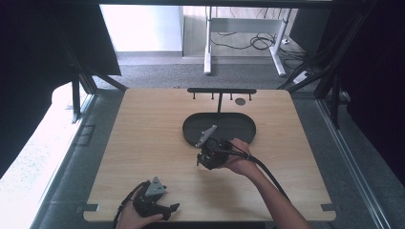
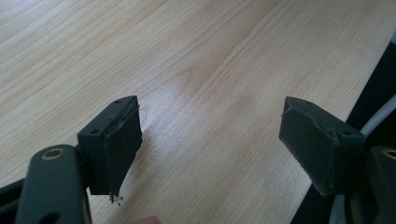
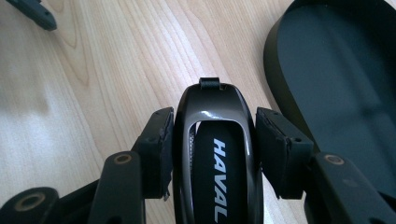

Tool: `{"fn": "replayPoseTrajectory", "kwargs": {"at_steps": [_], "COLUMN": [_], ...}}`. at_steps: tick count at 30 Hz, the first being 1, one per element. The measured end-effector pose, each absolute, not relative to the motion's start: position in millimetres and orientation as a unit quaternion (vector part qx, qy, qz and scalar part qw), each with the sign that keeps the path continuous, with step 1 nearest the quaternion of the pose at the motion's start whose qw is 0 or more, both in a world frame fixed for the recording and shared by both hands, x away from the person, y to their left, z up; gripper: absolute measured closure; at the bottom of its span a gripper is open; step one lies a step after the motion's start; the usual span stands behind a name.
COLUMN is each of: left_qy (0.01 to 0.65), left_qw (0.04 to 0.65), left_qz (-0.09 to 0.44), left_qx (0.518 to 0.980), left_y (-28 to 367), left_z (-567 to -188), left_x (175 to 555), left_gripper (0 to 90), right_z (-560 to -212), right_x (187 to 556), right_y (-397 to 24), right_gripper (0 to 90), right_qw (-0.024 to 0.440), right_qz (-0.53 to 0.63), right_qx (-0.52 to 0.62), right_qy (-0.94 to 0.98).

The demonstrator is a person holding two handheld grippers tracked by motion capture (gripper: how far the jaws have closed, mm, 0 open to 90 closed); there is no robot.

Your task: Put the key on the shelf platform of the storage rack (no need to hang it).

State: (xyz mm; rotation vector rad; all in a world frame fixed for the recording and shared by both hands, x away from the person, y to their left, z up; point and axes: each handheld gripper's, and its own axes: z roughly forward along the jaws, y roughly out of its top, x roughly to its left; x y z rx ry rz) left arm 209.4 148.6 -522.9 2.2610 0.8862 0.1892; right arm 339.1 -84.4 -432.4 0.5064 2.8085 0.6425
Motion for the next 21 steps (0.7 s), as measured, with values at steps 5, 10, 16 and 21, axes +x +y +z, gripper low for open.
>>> {"fn": "replayPoseTrajectory", "kwargs": {"at_steps": [5, 10, 16, 21], "left_qy": [0.343, 0.341, 0.324, 0.315], "left_qw": [0.343, 0.341, 0.321, 0.322], "left_qz": [0.073, 0.070, 0.056, 0.057], "left_qx": [0.871, 0.873, 0.888, 0.891], "left_y": [149, 147, 141, 137], "left_z": [-524, -525, -529, -529], "left_x": [210, 209, 209, 207], "left_gripper": [21.3, 21.3, 20.5, 20.1], "right_z": [-435, -438, -444, -445], "right_x": [340, 341, 342, 341], "right_y": [-84, -82, -79, -78], "right_gripper": [49.4, 49.3, 49.3, 49.3], "right_qw": [0.112, 0.116, 0.123, 0.122], "right_qz": [0.214, 0.207, 0.198, 0.200], "right_qx": [0.170, 0.171, 0.169, 0.169], "right_qy": [0.955, 0.956, 0.958, 0.957]}}
